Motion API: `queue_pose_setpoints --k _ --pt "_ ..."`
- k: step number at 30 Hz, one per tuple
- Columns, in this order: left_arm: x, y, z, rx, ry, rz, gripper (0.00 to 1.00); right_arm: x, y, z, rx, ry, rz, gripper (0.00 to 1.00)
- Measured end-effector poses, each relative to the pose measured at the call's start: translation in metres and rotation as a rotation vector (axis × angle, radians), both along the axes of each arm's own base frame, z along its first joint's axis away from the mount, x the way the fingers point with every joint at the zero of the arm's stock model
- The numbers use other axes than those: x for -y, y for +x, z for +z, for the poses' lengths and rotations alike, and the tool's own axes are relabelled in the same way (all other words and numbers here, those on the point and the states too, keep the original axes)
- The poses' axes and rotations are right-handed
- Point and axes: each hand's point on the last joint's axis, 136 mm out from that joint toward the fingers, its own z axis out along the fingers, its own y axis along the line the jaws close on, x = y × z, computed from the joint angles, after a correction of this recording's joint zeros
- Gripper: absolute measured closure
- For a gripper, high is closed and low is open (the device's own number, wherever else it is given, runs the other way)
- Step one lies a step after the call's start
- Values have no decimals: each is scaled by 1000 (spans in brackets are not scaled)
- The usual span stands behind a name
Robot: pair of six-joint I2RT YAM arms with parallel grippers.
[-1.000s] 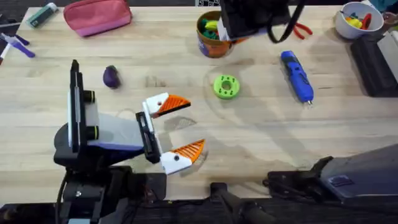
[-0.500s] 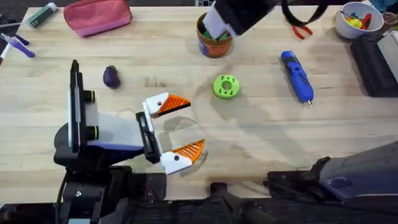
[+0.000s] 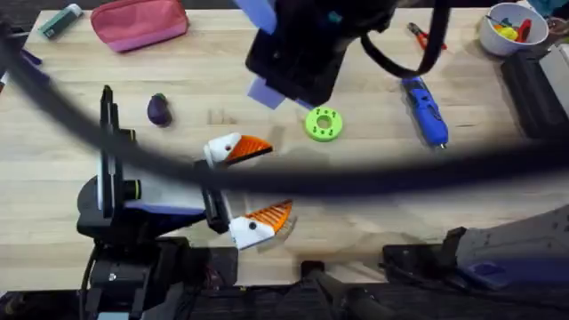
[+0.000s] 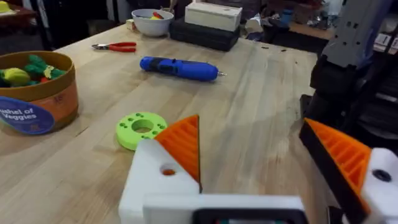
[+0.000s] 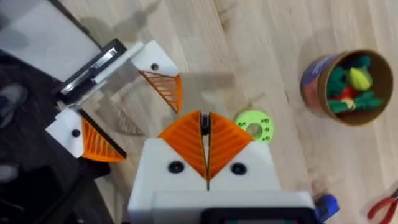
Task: Pick up the gripper from the table and insert it into the empty holder that is missing its gripper. Then pick up a screw, insert it into the mounting hole, and use the screwdriver to tighten it. Finally, clean up the table by picking up the vegetable and placing it into the bucket.
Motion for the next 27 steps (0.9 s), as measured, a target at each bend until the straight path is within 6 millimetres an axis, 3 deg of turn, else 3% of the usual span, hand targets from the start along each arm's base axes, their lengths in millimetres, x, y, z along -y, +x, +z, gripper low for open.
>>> queue_pose_setpoints --k 9,27 --pt "0 0 0 0 0 0 14 -19 -23 -1 0 7 263 996" --pt "0 0 0 0 0 0 14 -43 -36 -22 -20 -7 531 996"
